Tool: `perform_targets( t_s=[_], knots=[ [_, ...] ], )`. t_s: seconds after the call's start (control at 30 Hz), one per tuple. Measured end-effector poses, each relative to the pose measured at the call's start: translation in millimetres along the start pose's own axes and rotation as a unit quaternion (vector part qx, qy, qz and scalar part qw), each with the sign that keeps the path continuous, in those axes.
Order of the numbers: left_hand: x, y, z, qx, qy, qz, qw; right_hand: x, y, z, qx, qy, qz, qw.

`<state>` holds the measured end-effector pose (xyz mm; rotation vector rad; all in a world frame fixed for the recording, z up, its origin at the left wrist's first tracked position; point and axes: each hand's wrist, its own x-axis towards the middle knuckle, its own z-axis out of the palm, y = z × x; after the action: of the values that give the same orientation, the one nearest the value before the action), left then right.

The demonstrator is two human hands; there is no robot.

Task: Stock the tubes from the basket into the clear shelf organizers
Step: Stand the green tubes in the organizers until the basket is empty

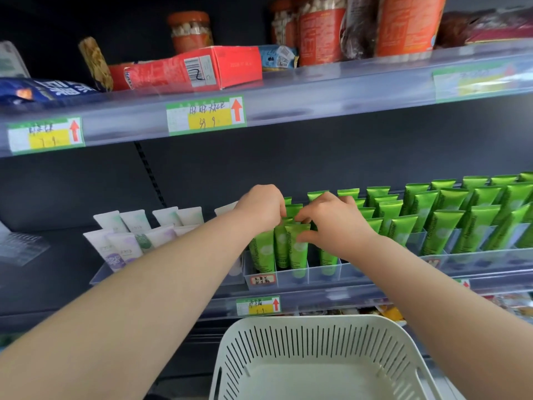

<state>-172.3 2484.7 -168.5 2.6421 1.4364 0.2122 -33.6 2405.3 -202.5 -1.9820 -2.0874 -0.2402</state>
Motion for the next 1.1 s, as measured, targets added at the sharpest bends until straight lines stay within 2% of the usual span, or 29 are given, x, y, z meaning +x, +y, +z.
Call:
perform_targets(
  t_s=[0.23,0.53,0.7,0.97,1.1],
  knots=[
    [5,11,2,0.022,0.05,0.027,0.998,-9,13,-6,-0.011,0.039,0.019,0.999],
    [7,19,5,0.032,0.035,0.026,0.999,-12,13,-2,0.008,0.045,0.026,0.999],
    [3,14,-2,-0.011,0.033,0.011,0.999,-8,7,-1,0.01,0.034,0.02,0.999],
    [-7,-17,-26,-0.045,0.068,0.003,0.997,4,-22,-4,0.026,0.068,-0.013,0.997],
    [-14,-39,-33,-0.041,0.069,-0.014,0.997,16,-45,2,0.038,0.048,-0.054,0.997]
  ],
)
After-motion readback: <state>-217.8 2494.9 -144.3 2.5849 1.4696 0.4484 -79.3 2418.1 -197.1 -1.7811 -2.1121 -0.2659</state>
